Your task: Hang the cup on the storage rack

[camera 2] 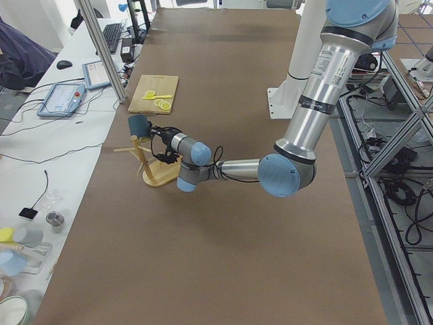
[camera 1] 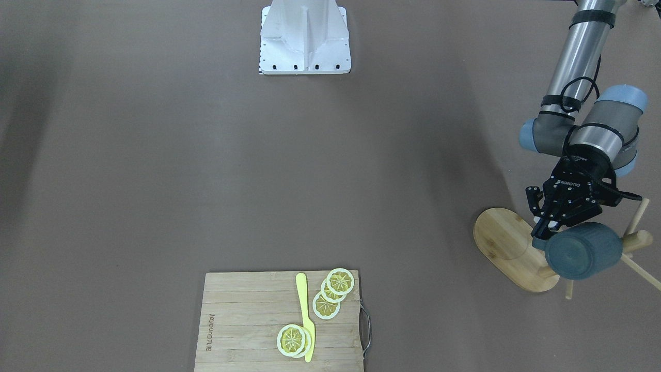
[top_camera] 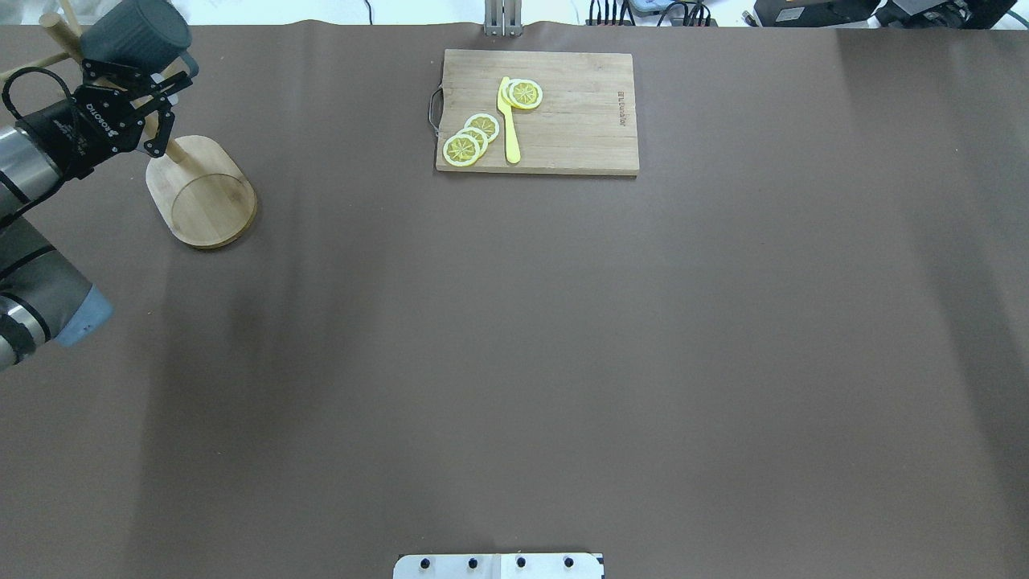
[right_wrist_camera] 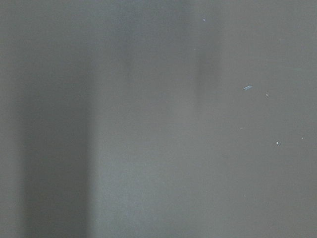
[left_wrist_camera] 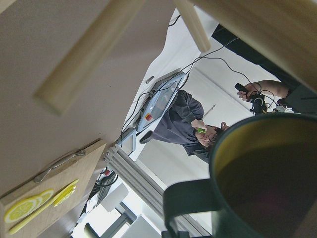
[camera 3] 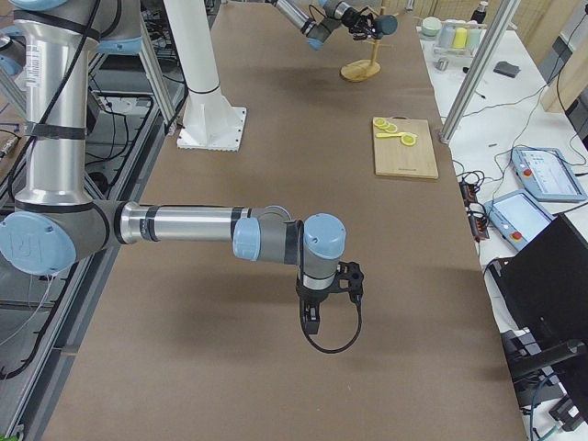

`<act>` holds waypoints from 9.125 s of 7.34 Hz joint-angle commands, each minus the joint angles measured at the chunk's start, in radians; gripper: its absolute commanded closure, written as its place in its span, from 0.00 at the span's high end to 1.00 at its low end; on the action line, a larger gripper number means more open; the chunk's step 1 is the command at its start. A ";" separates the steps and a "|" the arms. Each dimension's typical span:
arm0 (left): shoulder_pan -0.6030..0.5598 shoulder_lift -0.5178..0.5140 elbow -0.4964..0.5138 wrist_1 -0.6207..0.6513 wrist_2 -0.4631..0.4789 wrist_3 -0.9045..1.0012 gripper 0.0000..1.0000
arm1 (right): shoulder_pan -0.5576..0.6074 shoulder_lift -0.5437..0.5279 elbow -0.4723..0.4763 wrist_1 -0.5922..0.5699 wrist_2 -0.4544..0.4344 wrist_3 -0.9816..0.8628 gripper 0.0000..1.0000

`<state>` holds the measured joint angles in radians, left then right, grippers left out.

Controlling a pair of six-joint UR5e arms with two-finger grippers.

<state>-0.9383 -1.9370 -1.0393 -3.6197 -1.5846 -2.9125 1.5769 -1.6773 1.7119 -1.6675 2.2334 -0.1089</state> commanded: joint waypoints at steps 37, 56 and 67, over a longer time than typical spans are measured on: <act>0.001 0.255 -0.383 -0.016 -0.207 1.509 0.99 | 0.000 0.022 -0.009 -0.002 0.000 0.017 1.00; -0.350 0.395 -0.383 0.581 -0.411 2.687 0.99 | 0.000 0.019 -0.011 -0.002 0.002 0.017 1.00; -0.505 0.360 -0.544 1.663 -0.518 2.929 0.99 | 0.000 0.014 -0.011 -0.002 0.002 0.012 1.00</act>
<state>-1.4407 -1.5697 -1.5565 -2.0916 -2.1009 -0.0025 1.5769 -1.6627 1.7012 -1.6690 2.2356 -0.0955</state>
